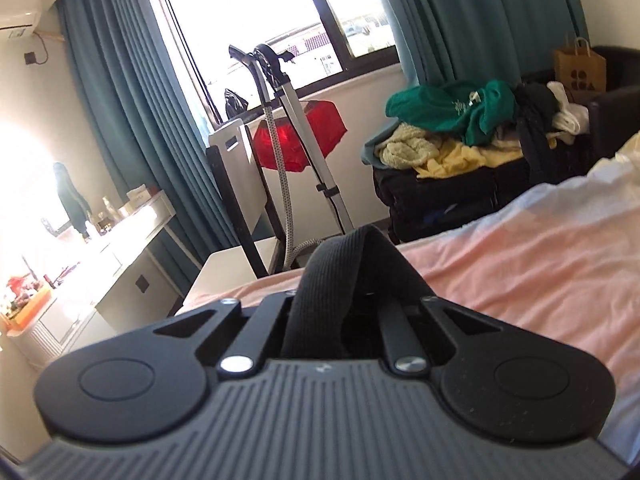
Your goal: Fold clothes
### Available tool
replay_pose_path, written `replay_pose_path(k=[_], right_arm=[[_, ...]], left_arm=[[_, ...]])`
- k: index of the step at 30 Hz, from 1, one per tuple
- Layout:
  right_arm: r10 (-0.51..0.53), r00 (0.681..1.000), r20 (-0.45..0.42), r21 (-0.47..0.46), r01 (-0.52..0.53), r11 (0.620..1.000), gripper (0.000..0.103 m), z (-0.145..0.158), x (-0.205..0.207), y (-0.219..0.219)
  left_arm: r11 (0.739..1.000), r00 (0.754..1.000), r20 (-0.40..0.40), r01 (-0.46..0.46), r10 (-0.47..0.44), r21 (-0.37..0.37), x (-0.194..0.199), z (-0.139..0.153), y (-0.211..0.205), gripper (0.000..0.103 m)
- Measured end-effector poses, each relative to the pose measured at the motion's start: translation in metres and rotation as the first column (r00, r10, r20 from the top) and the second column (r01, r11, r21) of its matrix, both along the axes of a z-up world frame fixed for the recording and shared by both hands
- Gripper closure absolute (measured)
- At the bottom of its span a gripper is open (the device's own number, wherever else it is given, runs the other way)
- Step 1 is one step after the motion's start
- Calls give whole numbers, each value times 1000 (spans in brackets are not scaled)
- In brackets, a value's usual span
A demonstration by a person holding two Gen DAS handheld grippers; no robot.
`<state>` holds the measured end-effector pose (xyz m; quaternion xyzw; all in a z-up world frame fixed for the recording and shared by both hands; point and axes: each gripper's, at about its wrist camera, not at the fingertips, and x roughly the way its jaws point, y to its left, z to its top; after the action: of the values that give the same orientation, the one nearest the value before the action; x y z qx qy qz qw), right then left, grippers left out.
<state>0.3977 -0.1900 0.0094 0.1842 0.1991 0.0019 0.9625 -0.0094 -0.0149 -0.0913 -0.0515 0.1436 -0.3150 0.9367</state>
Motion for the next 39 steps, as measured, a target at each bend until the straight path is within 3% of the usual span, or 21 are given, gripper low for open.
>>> replay_pose_path(k=[2, 5, 8, 10, 12, 14, 19, 24, 26, 30, 32, 34, 36, 37, 39], right_arm=[[-10, 999, 32, -80, 12, 997, 94, 5, 25, 12], [17, 999, 51, -162, -9, 987, 93, -10, 54, 16], [53, 998, -24, -201, -57, 978, 86, -35, 63, 14], [76, 994, -81, -173, -90, 981, 71, -48, 59, 8], [82, 991, -105, -127, -95, 987, 40, -54, 44, -2], [78, 991, -112, -65, -85, 994, 23, -54, 22, -17], [44, 993, -106, 41, -40, 998, 25, -59, -49, -58], [-70, 968, -243, 102, 97, 990, 23, -95, -99, -100], [-9, 959, -284, 204, 69, 977, 23, -117, -112, -109], [9, 947, -322, 370, 117, 921, 25, -156, -134, -110], [10, 949, -315, 521, 165, 838, 26, -175, -135, -116], [14, 951, -309, 629, 194, 753, 34, -192, -134, -119], [10, 949, -315, 621, 198, 759, 55, -197, -126, -114], [-2, 949, -317, 589, 199, 783, 58, -196, -121, -109], [-26, 948, -318, 524, 199, 828, 78, -193, -112, -100]], left_arm=[[1000, 1000, -11, -13, 13, -11, 6, -3, 4, 100], [999, 1000, 3, -28, 28, -22, 12, -6, 8, 100], [998, 999, 7, -48, 49, -43, 16, -5, 13, 99], [997, 998, -2, -58, 58, -53, 18, -5, 16, 99], [997, 998, -5, -62, 62, -47, 16, -4, 18, 99], [997, 998, -5, -63, 63, -34, 14, -5, 20, 99], [995, 996, -7, -87, 87, 39, 7, -9, 13, 99], [991, 991, -39, -129, 131, 45, 1, -5, 16, 99], [990, 989, -58, -130, 133, 50, -3, -3, 19, 99], [989, 988, -80, -129, 135, 71, -3, -5, 17, 99], [988, 986, -91, -132, 139, 78, -1, -7, 17, 99], [988, 983, -108, -142, 148, 67, 3, -8, 19, 98], [988, 980, -127, -149, 153, 46, 5, -7, 21, 98], [988, 979, -134, -150, 153, 36, 6, -7, 23, 98], [990, 980, -136, -139, 142, 33, 8, -7, 21, 98]])
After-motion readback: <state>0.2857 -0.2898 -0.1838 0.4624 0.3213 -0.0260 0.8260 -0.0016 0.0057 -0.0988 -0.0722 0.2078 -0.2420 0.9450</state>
